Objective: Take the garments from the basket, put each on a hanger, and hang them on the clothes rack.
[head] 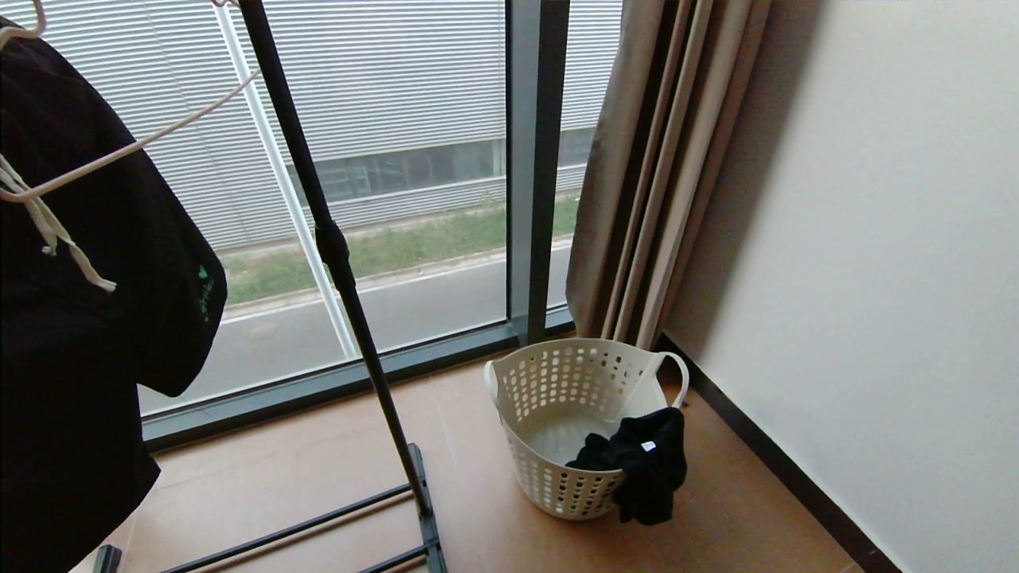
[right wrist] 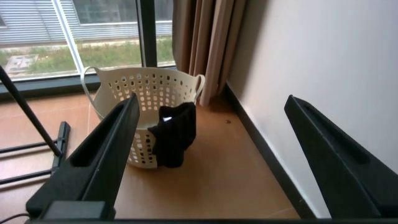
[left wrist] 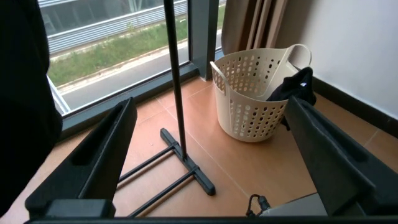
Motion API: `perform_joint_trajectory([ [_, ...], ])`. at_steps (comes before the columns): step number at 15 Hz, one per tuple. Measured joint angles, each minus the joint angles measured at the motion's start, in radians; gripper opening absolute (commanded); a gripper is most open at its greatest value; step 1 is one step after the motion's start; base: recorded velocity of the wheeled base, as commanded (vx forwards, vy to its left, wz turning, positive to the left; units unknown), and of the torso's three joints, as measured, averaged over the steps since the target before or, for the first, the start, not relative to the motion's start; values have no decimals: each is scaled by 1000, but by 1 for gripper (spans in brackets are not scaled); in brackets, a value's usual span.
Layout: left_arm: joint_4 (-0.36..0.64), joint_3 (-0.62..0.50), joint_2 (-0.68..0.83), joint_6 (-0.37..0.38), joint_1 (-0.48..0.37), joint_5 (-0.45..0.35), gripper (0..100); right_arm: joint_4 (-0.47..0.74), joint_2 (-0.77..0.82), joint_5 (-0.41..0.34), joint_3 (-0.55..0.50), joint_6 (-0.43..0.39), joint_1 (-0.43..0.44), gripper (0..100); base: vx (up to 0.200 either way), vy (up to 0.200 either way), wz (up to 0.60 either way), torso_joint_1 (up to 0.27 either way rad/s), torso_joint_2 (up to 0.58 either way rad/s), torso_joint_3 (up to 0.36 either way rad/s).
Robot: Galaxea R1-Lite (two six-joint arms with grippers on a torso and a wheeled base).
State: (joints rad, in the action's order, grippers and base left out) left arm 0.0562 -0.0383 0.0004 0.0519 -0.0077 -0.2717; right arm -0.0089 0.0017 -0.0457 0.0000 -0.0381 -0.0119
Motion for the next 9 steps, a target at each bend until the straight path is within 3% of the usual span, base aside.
perform_joint_trajectory([
  [9, 0, 0, 0, 0, 0, 0, 100, 0, 0, 5, 0, 9, 0, 100, 0, 0, 0, 5, 13, -180],
])
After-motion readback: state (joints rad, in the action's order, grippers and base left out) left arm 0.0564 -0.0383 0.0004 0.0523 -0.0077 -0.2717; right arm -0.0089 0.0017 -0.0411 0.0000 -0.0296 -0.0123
